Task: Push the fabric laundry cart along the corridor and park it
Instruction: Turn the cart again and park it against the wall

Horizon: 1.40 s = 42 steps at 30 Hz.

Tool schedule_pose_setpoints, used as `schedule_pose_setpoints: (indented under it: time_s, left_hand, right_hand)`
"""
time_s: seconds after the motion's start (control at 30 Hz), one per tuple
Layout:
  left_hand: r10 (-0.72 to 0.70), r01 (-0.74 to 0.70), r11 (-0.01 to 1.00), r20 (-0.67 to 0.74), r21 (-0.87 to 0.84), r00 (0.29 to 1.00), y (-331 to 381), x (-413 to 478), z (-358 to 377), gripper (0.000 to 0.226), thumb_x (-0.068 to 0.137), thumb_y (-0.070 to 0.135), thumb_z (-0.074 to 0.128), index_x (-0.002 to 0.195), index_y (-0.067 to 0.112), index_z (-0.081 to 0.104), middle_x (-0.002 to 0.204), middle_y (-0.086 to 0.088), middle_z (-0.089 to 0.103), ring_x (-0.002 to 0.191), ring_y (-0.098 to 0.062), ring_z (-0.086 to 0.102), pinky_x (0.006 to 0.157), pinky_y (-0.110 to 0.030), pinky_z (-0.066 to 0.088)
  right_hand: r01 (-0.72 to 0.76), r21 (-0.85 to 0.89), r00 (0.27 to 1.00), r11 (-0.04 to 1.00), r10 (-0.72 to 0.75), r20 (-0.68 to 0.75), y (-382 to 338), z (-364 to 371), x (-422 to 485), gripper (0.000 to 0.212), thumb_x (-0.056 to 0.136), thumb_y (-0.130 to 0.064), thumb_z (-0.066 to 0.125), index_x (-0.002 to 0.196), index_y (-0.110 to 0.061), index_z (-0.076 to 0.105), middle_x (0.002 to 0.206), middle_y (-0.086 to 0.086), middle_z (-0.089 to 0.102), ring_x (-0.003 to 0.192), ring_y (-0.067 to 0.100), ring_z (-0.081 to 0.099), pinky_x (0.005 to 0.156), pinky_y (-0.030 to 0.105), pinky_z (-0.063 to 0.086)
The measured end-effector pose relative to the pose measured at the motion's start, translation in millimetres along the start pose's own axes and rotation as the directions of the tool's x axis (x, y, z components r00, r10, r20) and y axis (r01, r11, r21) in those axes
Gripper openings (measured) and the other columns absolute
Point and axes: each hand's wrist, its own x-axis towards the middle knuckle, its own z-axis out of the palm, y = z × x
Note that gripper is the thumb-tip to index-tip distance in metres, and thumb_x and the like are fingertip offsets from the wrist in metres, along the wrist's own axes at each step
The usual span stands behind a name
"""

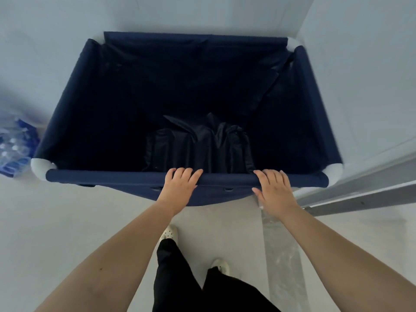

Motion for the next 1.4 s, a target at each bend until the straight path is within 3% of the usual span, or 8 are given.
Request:
schedule_pose_setpoints:
  time_s: [0.13, 0.4, 0.63, 1.4]
  left_hand:
    - [0.012, -0.011, 1.000, -0.042, 0.028, 0.999, -1, 5, 6, 0.066, 0.072, 0.019, 0.075, 0.130, 0.016, 0.045, 0.106, -0.006, 0.060, 0.092, -0.027, 0.056, 0.089, -0.045, 0.045]
    - [0.010, -0.007, 0.999, -0.107, 0.032, 0.994, -5, 26, 3, 0.053, 0.082, 0.027, 0.068, 0.129, 0.014, 0.047, 0.100, -0.006, 0.061, 0.085, -0.027, 0.056, 0.081, -0.043, 0.047]
    - [0.032, -0.029, 0.999, -0.109, 0.031, 0.994, -13, 30, 6, 0.054, 0.081, 0.027, 0.069, 0.129, 0.015, 0.046, 0.101, -0.005, 0.061, 0.086, -0.026, 0.056, 0.082, -0.043, 0.047]
    - [0.116, -0.108, 0.992, -0.114, 0.068, 0.987, -26, 42, 5, 0.049, 0.085, 0.029, 0.064, 0.129, 0.017, 0.045, 0.102, -0.003, 0.060, 0.086, -0.023, 0.055, 0.081, -0.040, 0.047]
  right_hand:
    - [0.001, -0.026, 0.998, 1.000, -0.003, -0.070, 1, 4, 5, 0.044, 0.086, -0.032, 0.060, 0.122, -0.009, 0.050, 0.107, 0.013, 0.059, 0.101, 0.034, 0.054, 0.102, 0.052, 0.036]
    - [0.022, -0.015, 1.000, 1.000, -0.022, -0.012, 12, -8, 39, 0.042, 0.089, -0.032, 0.056, 0.123, -0.008, 0.049, 0.107, 0.013, 0.057, 0.101, 0.033, 0.052, 0.102, 0.049, 0.034]
    - [0.025, -0.054, 1.000, 0.998, -0.026, -0.001, 9, -10, 49, 0.043, 0.083, -0.033, 0.065, 0.114, -0.005, 0.055, 0.097, 0.013, 0.060, 0.089, 0.033, 0.057, 0.089, 0.047, 0.044]
    - [-0.037, -0.075, 0.999, 0.996, 0.039, 0.018, 1, -15, 42, 0.040, 0.087, -0.033, 0.060, 0.116, -0.005, 0.052, 0.100, 0.013, 0.059, 0.092, 0.032, 0.055, 0.091, 0.045, 0.042]
